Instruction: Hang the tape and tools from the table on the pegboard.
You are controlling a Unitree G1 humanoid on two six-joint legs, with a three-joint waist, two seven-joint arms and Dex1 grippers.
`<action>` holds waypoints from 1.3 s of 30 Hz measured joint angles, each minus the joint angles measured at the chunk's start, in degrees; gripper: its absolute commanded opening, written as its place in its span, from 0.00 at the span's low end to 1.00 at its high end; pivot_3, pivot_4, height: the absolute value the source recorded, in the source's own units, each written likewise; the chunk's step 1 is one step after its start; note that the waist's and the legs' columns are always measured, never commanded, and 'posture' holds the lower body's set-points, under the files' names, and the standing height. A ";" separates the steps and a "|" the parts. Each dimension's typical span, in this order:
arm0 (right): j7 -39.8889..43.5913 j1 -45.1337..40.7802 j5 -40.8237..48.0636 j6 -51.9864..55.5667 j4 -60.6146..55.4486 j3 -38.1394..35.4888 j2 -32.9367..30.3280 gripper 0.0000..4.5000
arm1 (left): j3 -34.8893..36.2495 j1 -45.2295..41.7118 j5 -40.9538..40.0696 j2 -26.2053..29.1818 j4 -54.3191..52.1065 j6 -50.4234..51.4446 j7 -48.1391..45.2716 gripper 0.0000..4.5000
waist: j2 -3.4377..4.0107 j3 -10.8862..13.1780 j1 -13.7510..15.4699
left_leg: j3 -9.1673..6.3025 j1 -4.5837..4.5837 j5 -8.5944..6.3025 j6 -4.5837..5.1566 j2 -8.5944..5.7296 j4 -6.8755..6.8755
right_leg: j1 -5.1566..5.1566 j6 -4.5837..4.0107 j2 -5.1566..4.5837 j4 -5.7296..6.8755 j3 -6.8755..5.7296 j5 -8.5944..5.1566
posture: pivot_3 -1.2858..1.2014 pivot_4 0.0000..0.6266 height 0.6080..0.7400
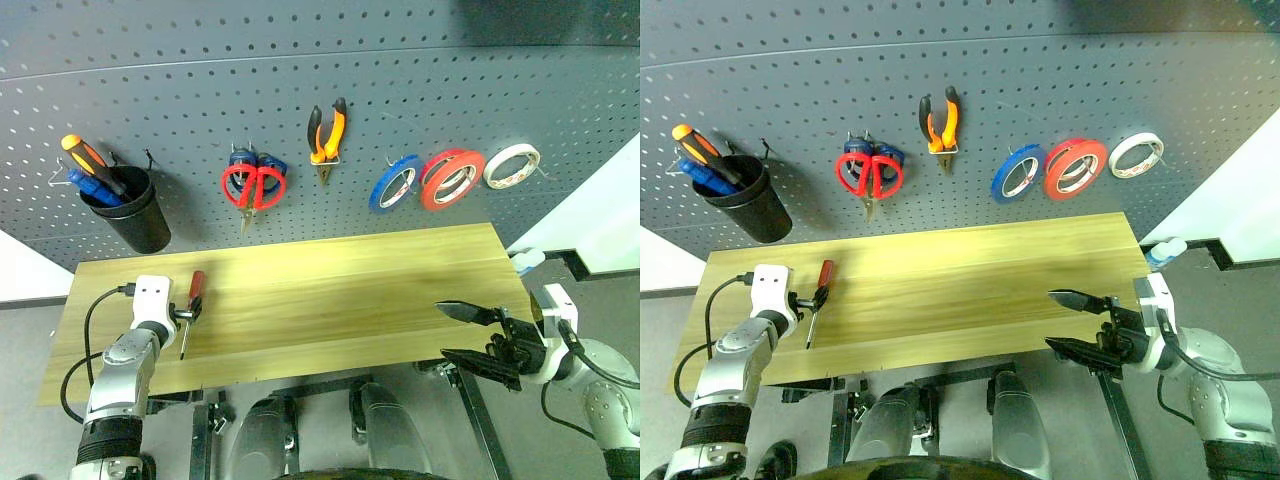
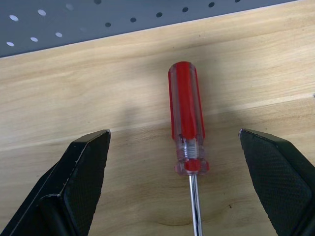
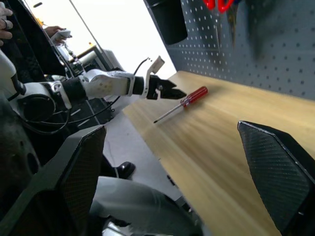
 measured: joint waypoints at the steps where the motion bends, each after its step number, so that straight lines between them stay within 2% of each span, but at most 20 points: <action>1: -0.03 0.39 0.10 0.28 -0.42 -0.18 -0.20 1.00 | -0.05 -0.08 0.01 0.14 0.46 -0.06 -0.10 0.97 | -0.03 0.18 -0.05 | 0.00 -0.01 0.00 0.01 0.00 -0.02 | -0.01 0.00 0.00 -0.02 0.00 0.00 | 0.45 0.44 1.00; 6: -0.96 2.67 1.12 1.23 -2.92 -1.43 -0.84 1.00 | -1.76 -2.69 0.73 0.35 4.81 -0.35 -0.69 0.97 | -0.11 1.33 -0.20 | 0.01 -0.11 0.01 0.02 0.00 -0.05 | -0.11 0.01 0.00 -0.04 -0.02 0.00 | 0.45 0.46 1.00; 10: -1.32 3.94 1.97 2.15 -4.05 -2.35 -1.24 1.00 | -2.71 -3.70 1.30 0.36 7.30 -1.06 -1.26 0.97 | -0.18 1.50 -0.33 | 0.02 -0.79 0.04 0.04 0.00 -0.04 | -0.87 0.01 0.00 -0.01 -0.03 0.02 | 0.45 0.47 1.00; 13: -1.58 4.30 2.10 2.52 -4.07 -2.39 -1.28 1.00 | -3.03 -4.01 1.40 0.36 7.67 -1.75 -1.57 0.86 | -0.11 1.67 -0.33 | 0.03 -0.83 0.04 0.04 0.00 -0.05 | -0.91 0.00 -0.04 -0.01 -0.04 0.02 | 0.44 0.48 1.00; 22: -1.59 3.87 2.30 2.61 -4.05 -2.53 -1.55 1.00 | -2.93 -4.09 1.89 0.35 8.02 -1.36 1.05 0.19 | 0.07 2.11 -0.40 | 0.03 -0.82 0.03 0.04 0.00 -0.05 | -0.91 -0.01 -0.06 0.00 -0.05 0.02 | 0.45 0.48 1.00; 30: -1.30 1.08 1.79 1.90 -1.71 -2.37 -1.54 1.00 | -2.87 -1.50 1.53 -0.03 5.12 -1.47 1.04 0.18 | 0.12 2.15 -0.34 | 0.04 -0.84 0.03 0.03 0.00 -0.05 | -0.91 -0.01 -0.06 -0.02 -0.07 0.02 | 0.45 0.44 1.00; 39: 0.98 -3.13 1.24 0.09 3.51 -1.51 -0.76 1.00 | -4.57 3.08 2.01 -0.61 -2.70 -2.85 -0.01 0.18 | 0.09 2.14 -0.27 | 0.05 -0.95 0.03 0.02 0.00 -0.05 | -1.00 0.00 -0.06 -0.03 -0.11 0.03 | 0.46 0.38 1.00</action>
